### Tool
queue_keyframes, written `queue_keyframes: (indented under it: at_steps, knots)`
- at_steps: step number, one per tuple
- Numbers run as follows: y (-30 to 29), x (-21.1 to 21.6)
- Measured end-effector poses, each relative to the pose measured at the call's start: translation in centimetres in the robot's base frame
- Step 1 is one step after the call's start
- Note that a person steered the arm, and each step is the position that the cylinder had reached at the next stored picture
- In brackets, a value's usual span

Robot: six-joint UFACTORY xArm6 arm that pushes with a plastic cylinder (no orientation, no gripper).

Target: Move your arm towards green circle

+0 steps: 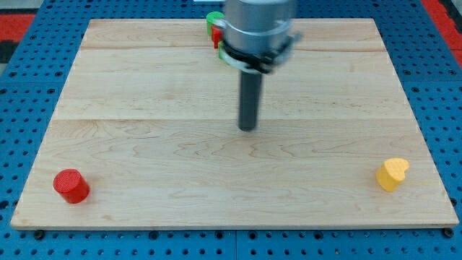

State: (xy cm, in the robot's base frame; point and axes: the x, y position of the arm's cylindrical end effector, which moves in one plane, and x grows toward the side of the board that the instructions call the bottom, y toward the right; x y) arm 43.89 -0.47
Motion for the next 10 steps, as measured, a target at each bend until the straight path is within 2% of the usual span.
queue_keyframes:
  at_steps: [2,3,4,5,7,10]
  knots:
    - [-11.4,-9.1]
    - [-15.3,-15.1]
    - [-15.8,-22.4]
    - [-15.4,-24.8]
    - [-14.7,-24.8]
    - [-9.2,-24.6]
